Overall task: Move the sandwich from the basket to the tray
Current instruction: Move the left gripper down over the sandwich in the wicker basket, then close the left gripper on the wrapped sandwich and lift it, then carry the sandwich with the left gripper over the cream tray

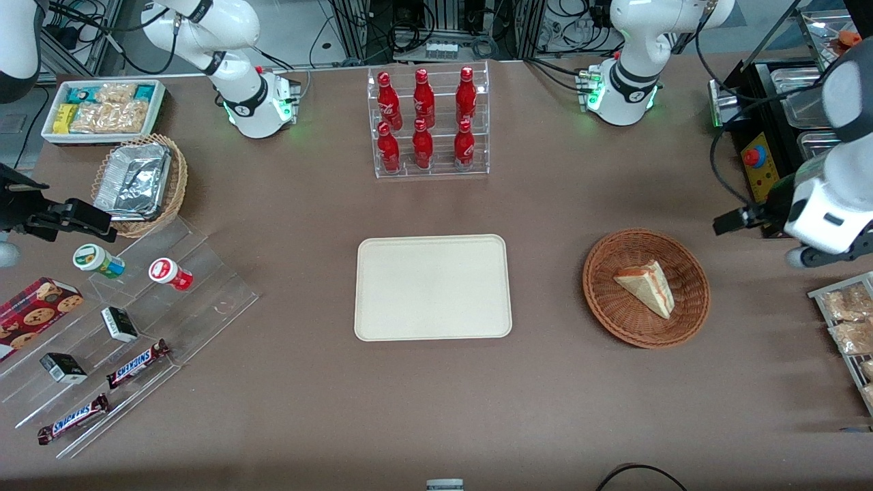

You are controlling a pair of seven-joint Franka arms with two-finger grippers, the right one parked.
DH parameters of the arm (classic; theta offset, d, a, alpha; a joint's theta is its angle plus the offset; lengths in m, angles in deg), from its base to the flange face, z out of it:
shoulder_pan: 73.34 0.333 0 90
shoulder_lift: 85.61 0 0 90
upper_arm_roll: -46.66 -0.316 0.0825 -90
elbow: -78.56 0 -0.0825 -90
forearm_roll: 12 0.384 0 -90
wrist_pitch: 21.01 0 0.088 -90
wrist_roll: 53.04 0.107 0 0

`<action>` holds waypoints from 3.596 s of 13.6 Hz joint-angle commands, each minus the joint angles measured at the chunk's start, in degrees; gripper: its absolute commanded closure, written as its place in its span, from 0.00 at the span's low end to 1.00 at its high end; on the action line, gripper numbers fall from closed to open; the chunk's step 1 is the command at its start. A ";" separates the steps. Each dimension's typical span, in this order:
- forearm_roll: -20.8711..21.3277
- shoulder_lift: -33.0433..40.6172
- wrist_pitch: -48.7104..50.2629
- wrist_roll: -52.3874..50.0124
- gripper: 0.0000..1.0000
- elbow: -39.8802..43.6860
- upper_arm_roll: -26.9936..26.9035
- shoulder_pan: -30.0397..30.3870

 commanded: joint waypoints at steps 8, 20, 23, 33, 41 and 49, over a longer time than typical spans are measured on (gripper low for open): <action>-0.88 -3.14 -29.49 -21.96 0.00 -19.16 0.18 -2.47; -0.88 -8.33 -43.13 -28.75 0.00 -26.37 0.18 -4.67; -0.88 -9.56 -43.48 -28.75 0.11 -26.29 0.18 -5.02; 1.32 -5.35 -30.35 -25.33 1.00 -19.45 0.26 -6.34; 0.53 -10.08 -6.92 -29.18 1.00 2.44 0.62 -22.93; -0.35 -25.81 -13.58 -34.81 1.00 16.25 0.62 -38.67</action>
